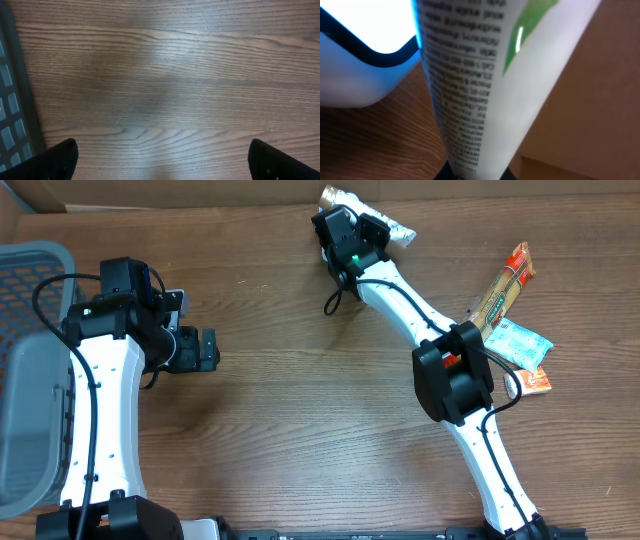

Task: Scan the item barcode
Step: 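Hold the conditioner tube in front of the white scanner, then carry the tube right and release it on the item pile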

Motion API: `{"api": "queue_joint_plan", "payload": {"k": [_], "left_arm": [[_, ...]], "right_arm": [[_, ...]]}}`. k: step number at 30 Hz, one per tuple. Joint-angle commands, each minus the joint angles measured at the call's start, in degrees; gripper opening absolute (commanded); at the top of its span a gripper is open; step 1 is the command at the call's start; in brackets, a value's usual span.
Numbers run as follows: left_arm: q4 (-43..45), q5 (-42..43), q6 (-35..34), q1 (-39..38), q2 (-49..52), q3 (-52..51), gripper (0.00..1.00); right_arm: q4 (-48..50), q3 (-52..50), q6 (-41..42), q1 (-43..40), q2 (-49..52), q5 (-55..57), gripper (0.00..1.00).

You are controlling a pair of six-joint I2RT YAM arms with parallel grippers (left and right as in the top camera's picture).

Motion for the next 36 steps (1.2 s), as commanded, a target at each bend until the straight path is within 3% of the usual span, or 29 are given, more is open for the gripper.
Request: {"api": "queue_joint_plan", "payload": {"k": [1, 7, 16, 19, 22, 27, 36], "left_arm": [[0.02, 0.02, 1.09, -0.11, 0.13, 0.04, 1.0], [0.02, 0.02, 1.09, -0.11, 0.13, 0.04, 1.0], [0.0, 0.0, 1.09, -0.11, 0.13, 0.04, 1.0], [0.02, 0.02, 1.09, -0.11, 0.13, 0.04, 1.0], [0.0, 0.02, 1.09, -0.11, 0.13, 0.04, 1.0], [0.02, 0.02, 1.09, -0.11, 0.13, 0.04, 0.99], [0.02, 0.02, 1.09, -0.11, 0.13, 0.04, 1.0]], "right_arm": [[-2.43, 1.88, 7.56, 0.44, -6.78, 0.57, 0.04], [-22.29, 1.9, 23.61, 0.42, -18.21, -19.17, 0.04], [-40.02, 1.9, 47.28, -2.64, -36.26, -57.11, 0.04], [-45.86, 1.9, 53.94, -5.14, -40.39, -64.37, 0.04], [-52.85, 1.9, 60.0, -8.26, -42.29, -64.48, 0.04], [-62.82, -0.17, 60.3, -14.93, -42.12, -62.64, 0.04], [-58.36, -20.63, 68.89, -22.69, -42.12, -48.39, 0.04]]}}
